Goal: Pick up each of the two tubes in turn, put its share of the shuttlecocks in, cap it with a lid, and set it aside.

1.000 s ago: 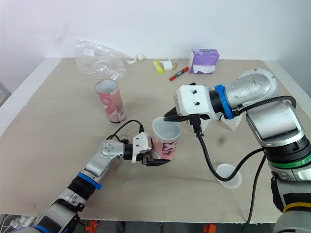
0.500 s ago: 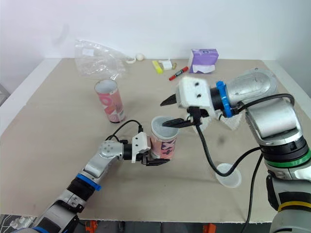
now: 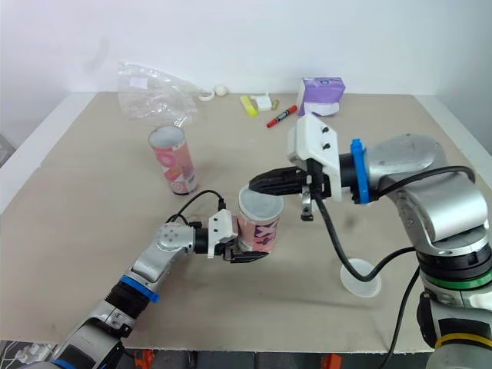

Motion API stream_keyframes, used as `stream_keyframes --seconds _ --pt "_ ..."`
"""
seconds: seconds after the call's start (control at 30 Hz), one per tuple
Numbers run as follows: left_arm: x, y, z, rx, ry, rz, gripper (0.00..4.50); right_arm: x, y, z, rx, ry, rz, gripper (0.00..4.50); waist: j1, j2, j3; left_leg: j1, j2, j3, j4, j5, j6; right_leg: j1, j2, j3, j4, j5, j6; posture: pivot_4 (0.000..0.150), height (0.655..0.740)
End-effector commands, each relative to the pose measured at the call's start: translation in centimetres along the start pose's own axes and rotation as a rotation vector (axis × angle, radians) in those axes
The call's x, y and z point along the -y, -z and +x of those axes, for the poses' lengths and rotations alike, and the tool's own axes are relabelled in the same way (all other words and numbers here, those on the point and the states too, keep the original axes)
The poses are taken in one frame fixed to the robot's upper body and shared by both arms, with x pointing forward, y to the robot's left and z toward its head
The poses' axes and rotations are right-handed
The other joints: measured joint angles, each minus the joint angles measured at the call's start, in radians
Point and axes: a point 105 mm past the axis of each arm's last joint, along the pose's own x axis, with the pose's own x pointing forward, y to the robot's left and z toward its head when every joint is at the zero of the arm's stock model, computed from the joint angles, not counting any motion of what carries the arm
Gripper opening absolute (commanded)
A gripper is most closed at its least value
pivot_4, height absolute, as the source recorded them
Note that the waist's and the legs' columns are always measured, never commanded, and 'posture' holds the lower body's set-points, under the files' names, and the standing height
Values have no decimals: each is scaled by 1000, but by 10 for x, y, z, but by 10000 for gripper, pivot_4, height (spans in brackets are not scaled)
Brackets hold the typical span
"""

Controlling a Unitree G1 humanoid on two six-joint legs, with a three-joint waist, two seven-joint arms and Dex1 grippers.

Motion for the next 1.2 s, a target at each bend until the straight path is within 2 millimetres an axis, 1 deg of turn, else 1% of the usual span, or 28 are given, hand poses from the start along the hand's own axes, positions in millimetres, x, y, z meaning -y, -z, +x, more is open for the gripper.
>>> stream_keyframes --seconds 0.03,0.2,0.47,0.63,0.83,1.03,1.13,1.2 --pt "7 19 -3 -61 11 -48 32719 -4 -4 2 -14 -16 -38 478 0 0 0 0 0 0 0 0 0 0 0 0 0 0 0 1500 7400" --pt "6 20 -4 -62 3 -52 32719 -9 8 11 -75 -62 -38 478 0 0 0 0 0 0 0 0 0 0 0 0 0 0 -1 1500 7400" --pt "5 19 -3 -59 -6 -51 32719 -11 29 13 -186 -105 -38 478 -1 0 -1 1 0 0 0 0 0 1 0 0 0 -1 -1 1500 7400" --pt "3 17 -3 -56 -11 -48 32719 -13 40 17 -224 -127 -42 478 -1 0 -2 2 0 0 0 0 0 1 0 0 0 -1 -1 1500 7400" --pt "0 15 -3 -52 -21 -46 32719 -17 47 21 -240 -143 -68 478 -1 -1 -7 2 0 0 0 0 0 1 0 0 0 -1 -2 1500 7400" --pt "-2 14 -3 -48 -24 -45 32719 -15 51 22 -251 -140 -96 478 -1 -4 -11 3 0 0 0 0 0 2 0 0 0 -1 -2 1500 7400" --pt "-2 12 -2 -44 -26 -43 32719 -17 57 21 -274 -159 -117 478 -1 -6 -13 3 0 0 0 0 0 2 0 0 0 -1 -2 1500 7400" --pt "-3 12 -2 -43 -28 -42 32719 -16 54 22 -253 -155 -116 478 -1 -6 -14 4 0 0 0 0 0 2 0 0 0 -1 -2 1500 7400"
